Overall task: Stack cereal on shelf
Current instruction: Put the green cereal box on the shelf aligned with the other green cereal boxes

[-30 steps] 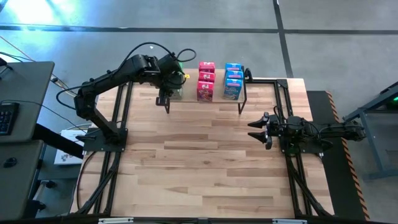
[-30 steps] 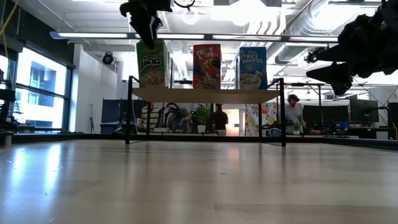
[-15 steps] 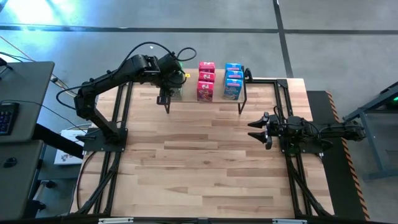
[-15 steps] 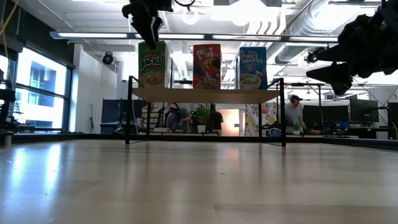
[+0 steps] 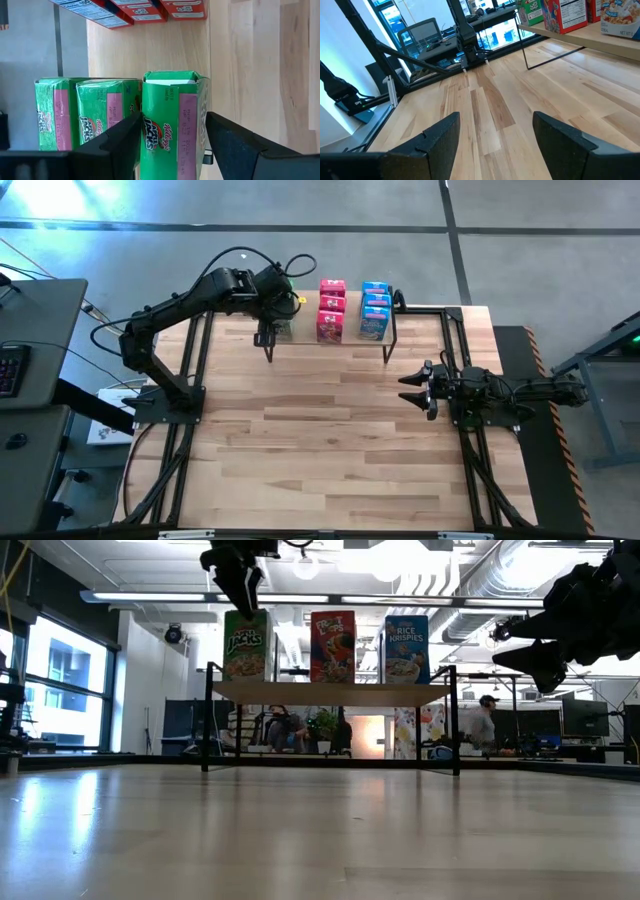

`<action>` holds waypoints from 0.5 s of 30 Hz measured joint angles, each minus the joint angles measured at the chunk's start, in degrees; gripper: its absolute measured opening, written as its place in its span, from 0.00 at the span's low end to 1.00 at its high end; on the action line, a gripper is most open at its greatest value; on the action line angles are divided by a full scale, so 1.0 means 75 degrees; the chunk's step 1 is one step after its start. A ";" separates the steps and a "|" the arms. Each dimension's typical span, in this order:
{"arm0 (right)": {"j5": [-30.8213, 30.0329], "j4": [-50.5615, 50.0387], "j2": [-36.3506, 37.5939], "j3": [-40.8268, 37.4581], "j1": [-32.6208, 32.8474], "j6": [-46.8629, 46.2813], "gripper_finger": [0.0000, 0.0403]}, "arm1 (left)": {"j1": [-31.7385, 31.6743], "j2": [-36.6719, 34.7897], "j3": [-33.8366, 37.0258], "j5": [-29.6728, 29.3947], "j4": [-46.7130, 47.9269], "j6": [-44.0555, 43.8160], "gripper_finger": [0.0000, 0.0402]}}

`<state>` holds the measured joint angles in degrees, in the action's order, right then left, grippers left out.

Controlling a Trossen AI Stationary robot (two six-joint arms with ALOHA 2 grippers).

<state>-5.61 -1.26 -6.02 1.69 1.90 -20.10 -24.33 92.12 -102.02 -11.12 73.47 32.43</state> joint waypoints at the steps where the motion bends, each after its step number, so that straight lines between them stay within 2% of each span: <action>1: 0.0000 0.0000 0.0000 0.0000 0.0000 0.0000 0.60 | 0.0002 0.0000 0.0000 0.0001 0.0000 -0.0036 0.54; 15: -0.0002 0.0000 -0.0003 0.0000 0.0002 0.0000 0.60 | 0.0002 -0.0067 -0.0119 -0.0184 0.0029 -0.0114 0.54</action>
<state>-5.62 -1.26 -6.04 1.69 1.91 -20.10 -24.32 91.61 -102.91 -12.50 73.69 31.57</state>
